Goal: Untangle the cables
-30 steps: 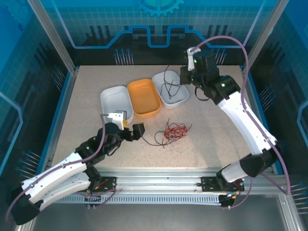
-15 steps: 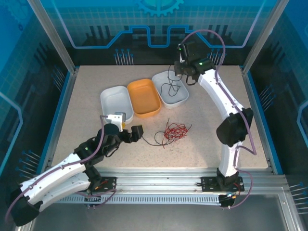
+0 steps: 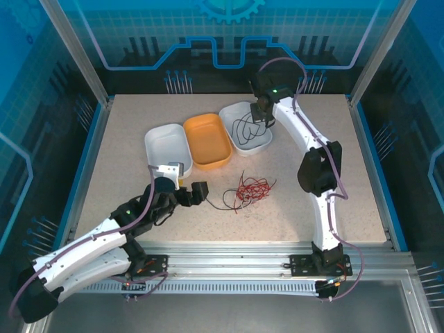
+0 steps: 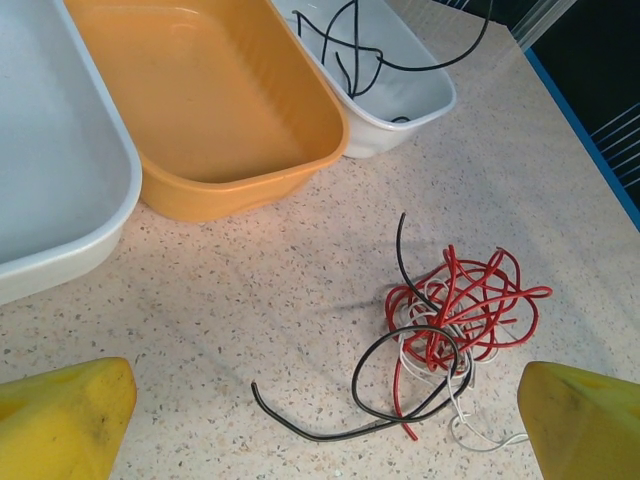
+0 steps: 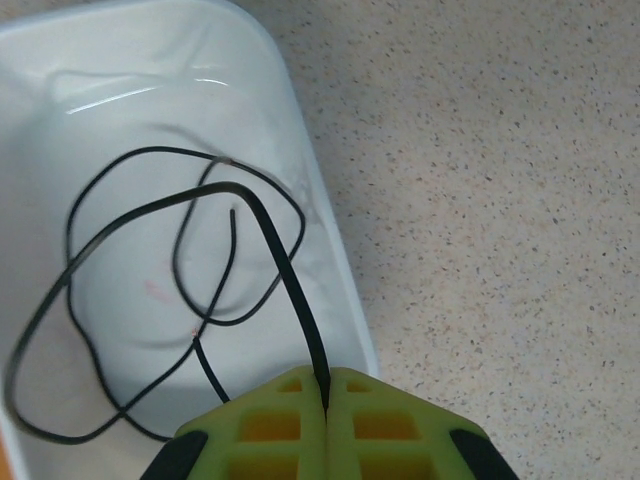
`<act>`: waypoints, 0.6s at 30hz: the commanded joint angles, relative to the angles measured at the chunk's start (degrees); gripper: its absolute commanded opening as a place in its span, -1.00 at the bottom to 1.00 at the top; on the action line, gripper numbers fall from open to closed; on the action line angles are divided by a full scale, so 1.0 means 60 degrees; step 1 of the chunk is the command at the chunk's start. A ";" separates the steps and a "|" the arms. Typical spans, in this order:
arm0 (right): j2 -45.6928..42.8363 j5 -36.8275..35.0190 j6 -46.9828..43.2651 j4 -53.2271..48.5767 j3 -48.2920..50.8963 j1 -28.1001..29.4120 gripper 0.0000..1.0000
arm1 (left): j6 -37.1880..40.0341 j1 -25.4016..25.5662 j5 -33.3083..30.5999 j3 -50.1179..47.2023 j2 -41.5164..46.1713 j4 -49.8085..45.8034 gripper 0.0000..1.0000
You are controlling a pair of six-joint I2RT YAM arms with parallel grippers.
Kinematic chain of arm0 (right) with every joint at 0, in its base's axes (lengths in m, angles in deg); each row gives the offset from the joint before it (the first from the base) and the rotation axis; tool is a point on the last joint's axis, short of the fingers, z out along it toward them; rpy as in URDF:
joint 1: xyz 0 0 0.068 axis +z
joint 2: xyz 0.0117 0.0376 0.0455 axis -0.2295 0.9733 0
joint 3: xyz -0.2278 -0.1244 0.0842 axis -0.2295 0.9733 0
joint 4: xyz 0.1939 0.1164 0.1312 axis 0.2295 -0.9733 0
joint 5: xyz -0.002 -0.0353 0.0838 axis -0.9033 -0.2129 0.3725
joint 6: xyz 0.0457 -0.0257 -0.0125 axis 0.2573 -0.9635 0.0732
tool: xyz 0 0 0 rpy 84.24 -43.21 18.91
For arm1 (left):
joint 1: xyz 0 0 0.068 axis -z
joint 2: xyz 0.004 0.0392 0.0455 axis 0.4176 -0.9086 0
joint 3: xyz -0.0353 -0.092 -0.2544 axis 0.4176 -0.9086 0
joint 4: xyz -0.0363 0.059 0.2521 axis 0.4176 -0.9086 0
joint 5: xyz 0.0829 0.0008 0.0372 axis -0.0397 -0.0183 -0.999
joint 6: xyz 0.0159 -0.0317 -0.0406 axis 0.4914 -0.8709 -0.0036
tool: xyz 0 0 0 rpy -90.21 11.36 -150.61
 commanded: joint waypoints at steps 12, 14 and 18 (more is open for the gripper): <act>0.1269 -0.0977 0.1310 -0.0542 -0.0553 -0.0275 -1.00 | -0.0254 -0.0059 0.0229 0.0122 -0.0249 0.0123 0.98; 0.1246 -0.1122 0.1691 -0.0586 -0.0442 -0.0354 -1.00 | -0.0275 -0.0050 0.0235 0.0078 -0.0235 0.0117 0.98; 0.0776 -0.0871 0.2151 0.0033 0.0335 -0.0415 -1.00 | -0.0289 -0.0056 0.0244 0.0047 -0.0255 0.0131 0.98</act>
